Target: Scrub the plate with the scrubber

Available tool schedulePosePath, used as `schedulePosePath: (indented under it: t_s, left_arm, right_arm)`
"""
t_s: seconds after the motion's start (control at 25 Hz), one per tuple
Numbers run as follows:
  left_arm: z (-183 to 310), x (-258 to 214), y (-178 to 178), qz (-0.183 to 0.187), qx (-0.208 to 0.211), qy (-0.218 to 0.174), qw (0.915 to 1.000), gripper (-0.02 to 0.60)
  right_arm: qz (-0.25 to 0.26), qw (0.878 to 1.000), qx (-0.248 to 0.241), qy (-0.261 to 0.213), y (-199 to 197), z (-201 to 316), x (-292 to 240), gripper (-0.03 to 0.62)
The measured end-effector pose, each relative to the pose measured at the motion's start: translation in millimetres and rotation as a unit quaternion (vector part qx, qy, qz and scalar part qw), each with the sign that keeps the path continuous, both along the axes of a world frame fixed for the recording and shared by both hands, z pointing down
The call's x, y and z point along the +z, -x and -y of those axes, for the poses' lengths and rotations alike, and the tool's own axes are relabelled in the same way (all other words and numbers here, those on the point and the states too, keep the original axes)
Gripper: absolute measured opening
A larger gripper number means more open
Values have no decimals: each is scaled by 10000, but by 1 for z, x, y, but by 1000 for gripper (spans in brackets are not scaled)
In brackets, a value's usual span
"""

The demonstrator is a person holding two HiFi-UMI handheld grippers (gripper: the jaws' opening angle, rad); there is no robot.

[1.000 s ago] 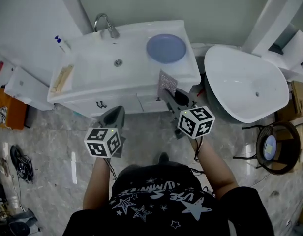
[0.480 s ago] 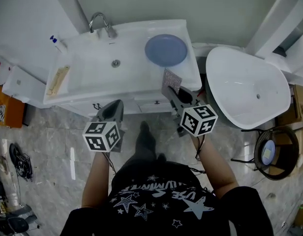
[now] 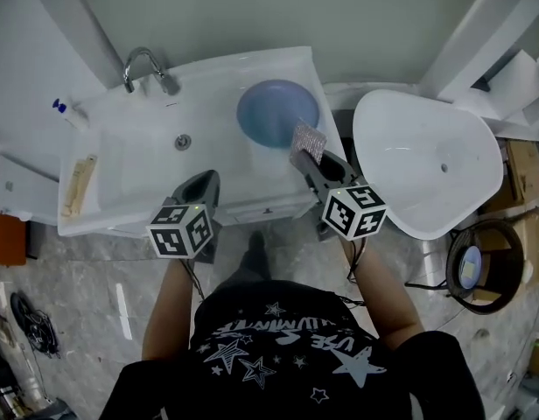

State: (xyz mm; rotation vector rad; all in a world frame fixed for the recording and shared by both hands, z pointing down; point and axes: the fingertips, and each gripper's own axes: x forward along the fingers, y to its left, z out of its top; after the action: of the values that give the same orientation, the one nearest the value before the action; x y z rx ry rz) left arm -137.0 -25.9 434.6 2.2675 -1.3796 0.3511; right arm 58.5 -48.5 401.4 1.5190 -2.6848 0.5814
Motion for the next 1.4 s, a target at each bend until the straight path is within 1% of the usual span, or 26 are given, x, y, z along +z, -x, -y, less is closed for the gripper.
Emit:
schedulePosePath:
  t_s: [0.08, 0.16, 0.24, 0.4, 0.48, 0.52, 0.6, 0.64, 0.68, 0.72, 0.84, 0.92, 1.12, 1.28, 1.4]
  left_arm:
    - [24, 3, -3, 9, 77, 51, 10000, 15]
    - [46, 9, -2, 27, 69, 127, 9999, 15]
    - [64, 18, 0, 13, 27, 259, 9997, 15]
    - [95, 38, 3, 43, 86, 553, 9984, 17]
    - [109, 45, 4, -29, 108, 692, 9975, 18]
    - [116, 48, 3, -150, 109, 783, 9968, 41]
    - [128, 53, 1, -559, 105, 1048, 9929, 234]
    - [134, 56, 0, -743, 94, 1185, 9901, 255]
    - [140, 59, 0, -832, 86, 1289, 9881, 255]
    - [146, 63, 0, -821, 102, 1356, 9873, 256]
    - [159, 73, -5, -618, 294, 1467, 9868, 264]
    - [167, 77, -11, -552, 432, 1522, 9859, 270]
    - [182, 85, -31, -575, 639, 1644, 9827, 275]
    - [188, 95, -42, -412, 637, 1815, 9805, 273]
    - [196, 105, -46, -309, 474, 1950, 9792, 270]
  right_arm:
    - [-69, 10000, 63, 19, -1, 22, 1, 83]
    - [-105, 9999, 109, 62, 0, 42, 3, 83]
    - [-110, 9997, 166, 150, 2, 58, 5, 83]
    - [-160, 9991, 284, 254, 7, 85, 8, 83]
    - [-188, 9988, 330, 293, 8, 98, 10, 83]
    - [-212, 9986, 358, 313, 8, 104, 12, 83]
    - [-242, 9981, 443, 354, 6, 116, 15, 83]
    - [-248, 9978, 494, 373, 5, 121, 16, 83]
    - [-258, 9975, 539, 388, 5, 126, 17, 83]
    - [-277, 9972, 575, 399, 5, 130, 18, 83]
    - [-362, 9964, 647, 411, 7, 139, 21, 83]
    - [-385, 9960, 679, 426, 7, 144, 22, 83]
    - [-494, 9953, 657, 519, 4, 151, 25, 83]
    - [-548, 9953, 578, 542, -3, 158, 25, 83]
    - [-583, 9958, 445, 542, -8, 166, 27, 83]
